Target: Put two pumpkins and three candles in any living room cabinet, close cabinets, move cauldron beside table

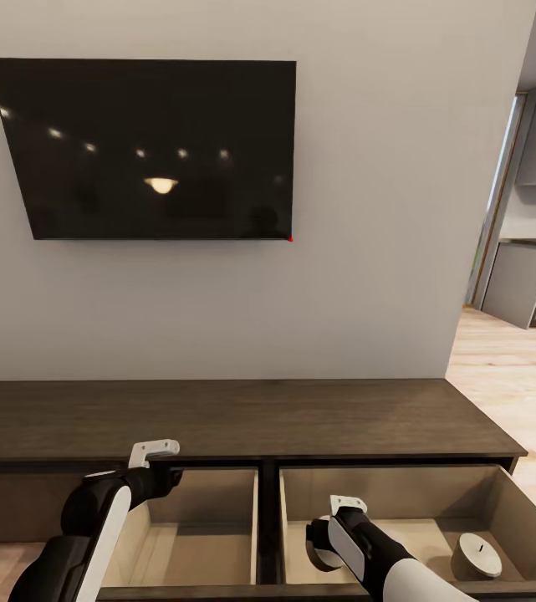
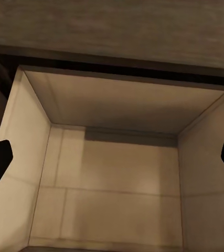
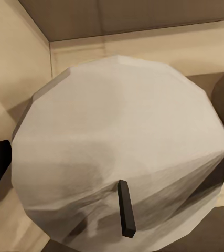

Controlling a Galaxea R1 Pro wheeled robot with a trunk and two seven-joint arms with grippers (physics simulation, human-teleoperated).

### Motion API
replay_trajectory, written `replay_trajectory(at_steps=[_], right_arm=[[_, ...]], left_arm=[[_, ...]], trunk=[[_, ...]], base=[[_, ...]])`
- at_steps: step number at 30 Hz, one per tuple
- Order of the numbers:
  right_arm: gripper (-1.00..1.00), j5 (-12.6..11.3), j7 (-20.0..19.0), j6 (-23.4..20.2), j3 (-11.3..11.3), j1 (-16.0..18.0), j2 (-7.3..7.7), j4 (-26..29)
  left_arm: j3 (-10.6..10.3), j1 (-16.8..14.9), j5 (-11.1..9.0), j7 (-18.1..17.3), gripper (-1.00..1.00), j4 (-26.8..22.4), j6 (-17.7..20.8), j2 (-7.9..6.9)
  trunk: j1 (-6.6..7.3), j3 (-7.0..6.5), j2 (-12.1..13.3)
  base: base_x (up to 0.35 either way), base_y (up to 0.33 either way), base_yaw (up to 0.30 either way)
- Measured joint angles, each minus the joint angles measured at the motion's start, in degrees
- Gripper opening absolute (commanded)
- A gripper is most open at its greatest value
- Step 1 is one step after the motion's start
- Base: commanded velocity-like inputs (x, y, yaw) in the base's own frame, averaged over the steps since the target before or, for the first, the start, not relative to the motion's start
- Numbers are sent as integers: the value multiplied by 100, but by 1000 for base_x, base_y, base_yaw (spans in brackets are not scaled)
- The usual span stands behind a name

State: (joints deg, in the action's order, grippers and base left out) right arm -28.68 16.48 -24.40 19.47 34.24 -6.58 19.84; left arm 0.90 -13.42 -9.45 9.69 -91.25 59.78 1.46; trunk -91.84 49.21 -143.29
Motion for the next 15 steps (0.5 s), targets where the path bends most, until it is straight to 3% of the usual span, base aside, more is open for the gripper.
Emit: replay_trajectory(at_steps=[15], right_arm=[[-100, 1, 0, 0, 0, 0, -6, 2]], left_arm=[[0, -1, 3, 0, 100, 7, 0, 0]], trunk=[[0, 0, 0]], base=[[18, 0, 0]])
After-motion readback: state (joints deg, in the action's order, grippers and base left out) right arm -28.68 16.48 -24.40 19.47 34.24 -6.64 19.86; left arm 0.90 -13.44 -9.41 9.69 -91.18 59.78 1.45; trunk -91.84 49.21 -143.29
